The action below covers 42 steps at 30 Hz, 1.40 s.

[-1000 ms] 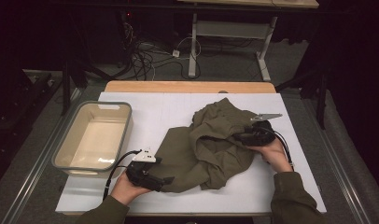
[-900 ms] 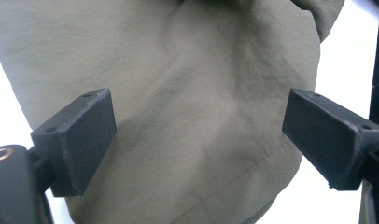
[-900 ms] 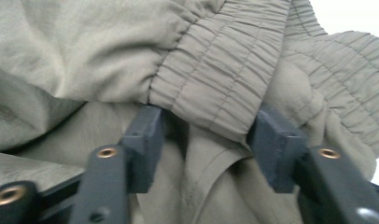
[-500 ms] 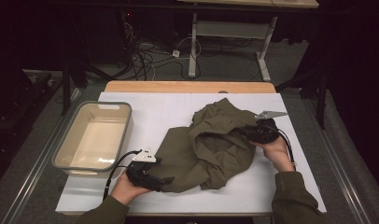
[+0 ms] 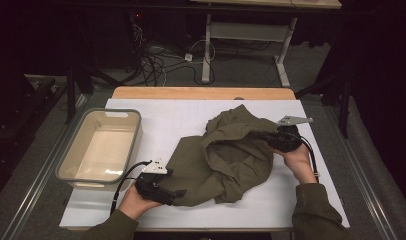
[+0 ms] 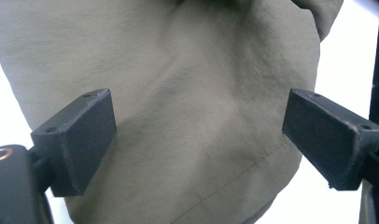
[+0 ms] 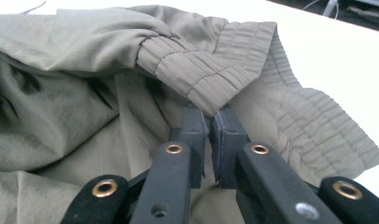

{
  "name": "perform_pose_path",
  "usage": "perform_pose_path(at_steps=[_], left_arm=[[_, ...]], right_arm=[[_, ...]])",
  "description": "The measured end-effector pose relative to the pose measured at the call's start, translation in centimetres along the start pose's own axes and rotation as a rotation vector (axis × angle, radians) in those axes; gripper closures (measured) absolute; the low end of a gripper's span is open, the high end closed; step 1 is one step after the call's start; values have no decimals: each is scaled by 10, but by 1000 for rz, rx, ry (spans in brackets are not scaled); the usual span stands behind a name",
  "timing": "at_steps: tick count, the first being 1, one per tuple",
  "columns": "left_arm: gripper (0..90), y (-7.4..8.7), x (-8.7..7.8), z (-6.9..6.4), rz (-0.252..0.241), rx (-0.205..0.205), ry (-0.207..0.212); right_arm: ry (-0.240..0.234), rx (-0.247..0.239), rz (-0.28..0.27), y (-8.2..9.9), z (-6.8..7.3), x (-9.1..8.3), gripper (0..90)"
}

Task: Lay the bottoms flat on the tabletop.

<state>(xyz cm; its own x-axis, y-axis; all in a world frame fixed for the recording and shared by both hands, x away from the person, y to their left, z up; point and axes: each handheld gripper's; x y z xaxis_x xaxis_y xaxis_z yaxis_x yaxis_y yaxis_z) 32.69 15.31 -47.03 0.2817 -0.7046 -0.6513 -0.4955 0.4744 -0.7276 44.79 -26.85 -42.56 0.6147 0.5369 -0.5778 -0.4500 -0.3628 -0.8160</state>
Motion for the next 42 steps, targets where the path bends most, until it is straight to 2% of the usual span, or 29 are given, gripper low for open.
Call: perform_pose_path(at_steps=[7,11,22,26,42], left_arm=[[92,0,0,0,2,0,-2],[92,0,0,0,0,-2,-1],[92,0,0,0,-1,-2,0],[92,0,-1,0,-3,-2,1],[92,1,-1,0,-7,-2,4]], right_arm=[[-16,-8,-41,-11,6,2,889],[-32,-36,-76,-23,15,4,896],[-85,-93,-120,-52,39,19,900],[-127,-98,-149,-65,51,33,900],[-251,-152,-113,-106,107,94,900]])
Point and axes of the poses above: each handheld gripper's, and its own axes: x roughly forward along the jaws, y roughly out of its underside, z roughly to its left
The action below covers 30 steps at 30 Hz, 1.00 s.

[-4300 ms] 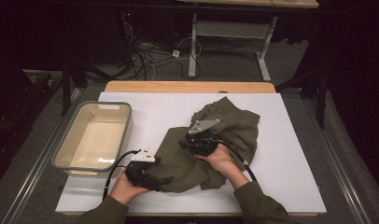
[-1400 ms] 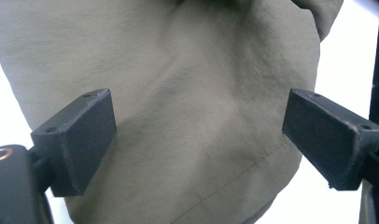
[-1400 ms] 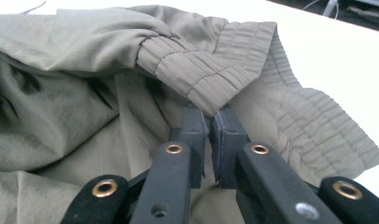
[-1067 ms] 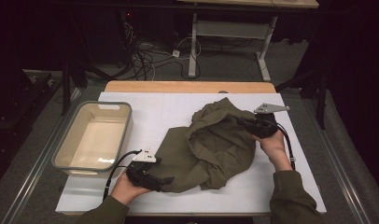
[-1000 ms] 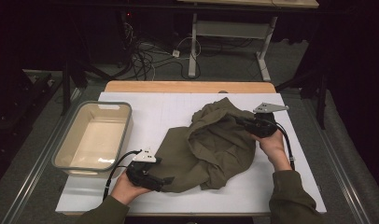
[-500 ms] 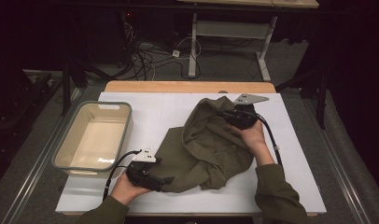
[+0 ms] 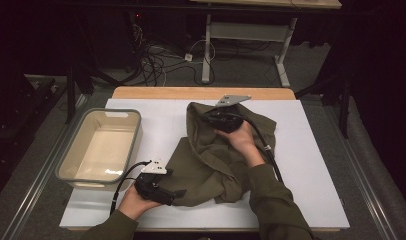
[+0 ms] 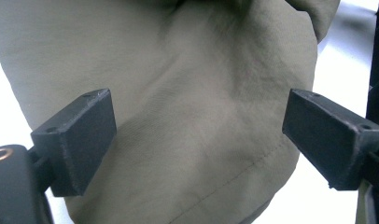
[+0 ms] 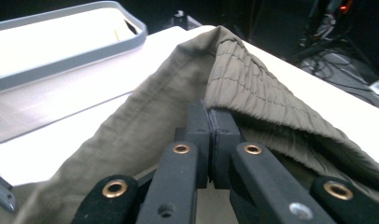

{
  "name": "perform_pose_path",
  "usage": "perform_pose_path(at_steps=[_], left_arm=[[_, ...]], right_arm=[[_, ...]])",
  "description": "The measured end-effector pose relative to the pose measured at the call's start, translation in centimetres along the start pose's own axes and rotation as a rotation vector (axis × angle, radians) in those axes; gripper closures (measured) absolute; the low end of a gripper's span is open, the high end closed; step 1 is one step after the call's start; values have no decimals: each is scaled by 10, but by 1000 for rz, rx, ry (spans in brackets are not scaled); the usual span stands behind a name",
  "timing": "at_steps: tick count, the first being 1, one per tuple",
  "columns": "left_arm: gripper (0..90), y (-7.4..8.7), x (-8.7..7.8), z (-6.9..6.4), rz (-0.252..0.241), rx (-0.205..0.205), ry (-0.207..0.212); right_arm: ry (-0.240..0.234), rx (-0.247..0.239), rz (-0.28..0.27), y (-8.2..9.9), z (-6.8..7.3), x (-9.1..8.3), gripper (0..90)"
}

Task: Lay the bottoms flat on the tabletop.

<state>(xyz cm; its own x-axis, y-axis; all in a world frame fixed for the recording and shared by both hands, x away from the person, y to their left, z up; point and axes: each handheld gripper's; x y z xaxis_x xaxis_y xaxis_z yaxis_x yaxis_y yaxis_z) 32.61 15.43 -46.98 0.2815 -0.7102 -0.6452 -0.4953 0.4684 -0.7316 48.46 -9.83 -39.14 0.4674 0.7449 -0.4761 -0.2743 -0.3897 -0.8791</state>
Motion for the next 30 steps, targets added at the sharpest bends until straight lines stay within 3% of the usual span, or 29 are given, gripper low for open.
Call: perform_pose_path(at_steps=[8,15,19,25,30], left_arm=[[92,0,-1,0,-3,0,2],[92,0,-1,0,-2,0,4],[92,1,0,0,-1,-1,6],[92,1,-1,-1,-2,0,3],[92,1,-1,-1,0,1,3]], right_arm=[[-77,-23,21,-12,23,31,900],[-61,-18,112,-4,24,59,897],[-57,-9,143,1,22,64,877],[-28,-9,112,-2,23,53,586],[-24,8,87,-1,19,38,495]])
Point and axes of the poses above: each handheld gripper's, and its own axes: x roughly forward along the jaws, y roughly out of its underside, z roughly to its left
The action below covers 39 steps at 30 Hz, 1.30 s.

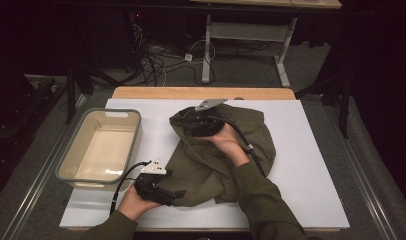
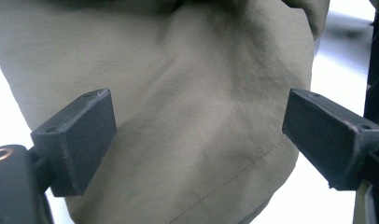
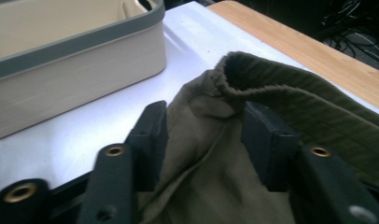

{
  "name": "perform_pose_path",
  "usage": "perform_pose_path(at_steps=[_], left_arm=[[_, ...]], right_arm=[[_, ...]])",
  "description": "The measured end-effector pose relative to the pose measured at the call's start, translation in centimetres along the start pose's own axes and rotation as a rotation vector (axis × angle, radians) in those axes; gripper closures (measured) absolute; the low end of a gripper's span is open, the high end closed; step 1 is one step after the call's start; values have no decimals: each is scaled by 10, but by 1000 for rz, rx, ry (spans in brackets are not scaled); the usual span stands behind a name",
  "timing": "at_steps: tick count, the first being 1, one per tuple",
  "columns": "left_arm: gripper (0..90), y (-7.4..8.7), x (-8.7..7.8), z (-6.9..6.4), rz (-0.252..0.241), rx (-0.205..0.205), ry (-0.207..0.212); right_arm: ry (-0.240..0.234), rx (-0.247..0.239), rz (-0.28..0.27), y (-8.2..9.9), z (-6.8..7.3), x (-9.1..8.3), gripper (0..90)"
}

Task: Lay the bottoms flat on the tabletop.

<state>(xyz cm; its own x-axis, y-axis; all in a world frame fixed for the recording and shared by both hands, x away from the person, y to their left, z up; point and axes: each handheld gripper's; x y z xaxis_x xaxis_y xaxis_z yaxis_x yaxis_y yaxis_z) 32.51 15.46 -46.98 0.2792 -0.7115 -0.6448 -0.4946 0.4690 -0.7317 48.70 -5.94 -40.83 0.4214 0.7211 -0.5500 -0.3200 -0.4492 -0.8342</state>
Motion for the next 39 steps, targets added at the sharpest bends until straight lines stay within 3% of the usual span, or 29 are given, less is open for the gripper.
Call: perform_pose_path(at_steps=[10,17,39], left_arm=[[92,0,0,0,-7,-7,4],[91,0,-1,0,-13,-25,-1],[0,-1,-4,2,-20,-47,-28]], right_arm=[[4,56,-11,16,-16,-28,436],[24,89,1,30,-20,-48,416],[118,112,44,81,-31,-136,390]])
Point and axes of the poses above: each handheld gripper's, and its own axes: x roughly forward along the jaws, y roughly out of its underside, z roughly to its left
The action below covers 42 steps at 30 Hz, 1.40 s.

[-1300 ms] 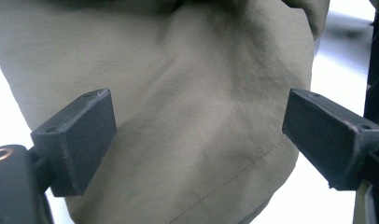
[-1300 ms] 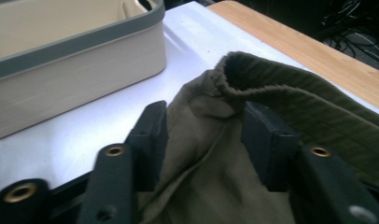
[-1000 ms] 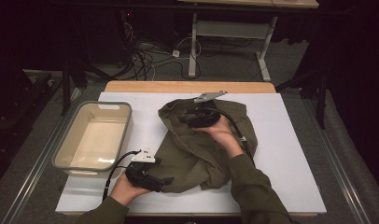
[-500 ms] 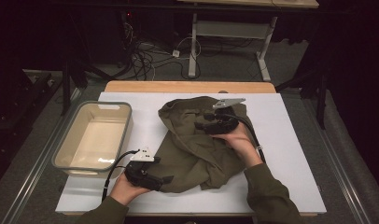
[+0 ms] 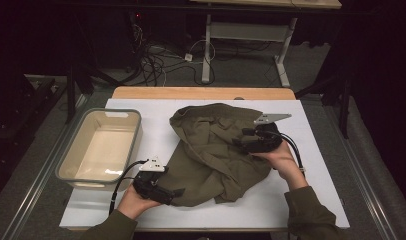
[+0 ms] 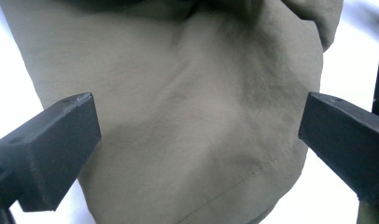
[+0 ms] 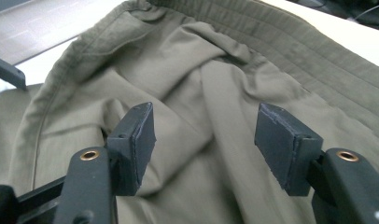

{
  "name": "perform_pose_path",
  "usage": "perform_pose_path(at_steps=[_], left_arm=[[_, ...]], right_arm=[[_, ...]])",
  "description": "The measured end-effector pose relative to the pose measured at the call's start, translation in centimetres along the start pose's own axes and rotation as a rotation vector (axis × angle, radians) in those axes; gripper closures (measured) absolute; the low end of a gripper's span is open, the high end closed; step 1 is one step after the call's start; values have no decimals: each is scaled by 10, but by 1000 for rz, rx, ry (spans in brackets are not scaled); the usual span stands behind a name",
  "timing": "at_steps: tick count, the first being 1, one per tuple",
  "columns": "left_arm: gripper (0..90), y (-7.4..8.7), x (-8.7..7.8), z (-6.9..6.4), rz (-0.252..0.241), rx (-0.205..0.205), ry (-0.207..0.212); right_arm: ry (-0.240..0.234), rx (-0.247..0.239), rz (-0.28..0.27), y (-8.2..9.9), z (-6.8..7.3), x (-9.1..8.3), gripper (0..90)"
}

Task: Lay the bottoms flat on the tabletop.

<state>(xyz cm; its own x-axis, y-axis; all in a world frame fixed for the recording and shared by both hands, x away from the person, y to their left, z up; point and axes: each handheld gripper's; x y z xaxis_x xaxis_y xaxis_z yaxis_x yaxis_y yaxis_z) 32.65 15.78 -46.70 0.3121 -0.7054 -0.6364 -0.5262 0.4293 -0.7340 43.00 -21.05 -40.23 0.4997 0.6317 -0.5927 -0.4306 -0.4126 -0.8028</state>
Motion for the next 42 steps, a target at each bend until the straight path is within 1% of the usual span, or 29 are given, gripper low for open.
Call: perform_pose_path(at_steps=[5,9,11,13,19,22,23,26,27,30,33,35,36,38,41,42], left_arm=[[0,0,-1,0,-13,-7,7],[0,0,-2,1,-16,-15,0],[0,0,-2,1,-17,-21,8],[0,1,-1,1,-16,-20,5],[0,1,2,1,-2,-13,14],[0,1,3,0,3,-7,14],[0,1,3,0,4,-6,15],[0,1,3,0,7,-6,16],[0,1,4,0,7,-6,16],[0,1,4,0,9,-4,17],[0,2,4,0,11,-2,18],[0,2,4,0,11,-2,19],[0,2,4,0,11,-2,19],[0,2,4,0,12,-1,18],[0,2,5,0,13,-1,19],[0,2,5,0,16,0,19]], right_arm=[[13,29,-10,15,-5,-20,390],[24,39,-8,27,-6,-33,391],[31,44,-3,35,-6,-39,390],[42,53,7,45,-7,-44,390],[71,84,51,76,-9,-55,390],[89,97,67,89,-10,-60,387],[92,109,71,93,-10,-61,387],[97,121,78,101,-11,-62,384],[100,132,88,103,-10,-61,383],[108,137,110,106,-11,-56,374],[100,142,129,108,-12,-50,364],[99,139,136,108,-12,-48,362],[105,136,156,109,-11,-45,349],[109,124,172,110,-10,-42,349],[111,109,178,110,-9,-39,350],[114,104,177,110,-8,-39,369]])
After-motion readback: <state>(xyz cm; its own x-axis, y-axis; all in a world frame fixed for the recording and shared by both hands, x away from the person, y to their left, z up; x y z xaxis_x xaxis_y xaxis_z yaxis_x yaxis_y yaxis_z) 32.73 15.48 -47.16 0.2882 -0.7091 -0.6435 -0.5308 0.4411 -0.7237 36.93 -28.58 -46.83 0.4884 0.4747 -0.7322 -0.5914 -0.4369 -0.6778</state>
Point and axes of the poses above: each handheld gripper's, and its own axes: x roughly forward along the jaws, y roughly out of its underside, z roughly to its left
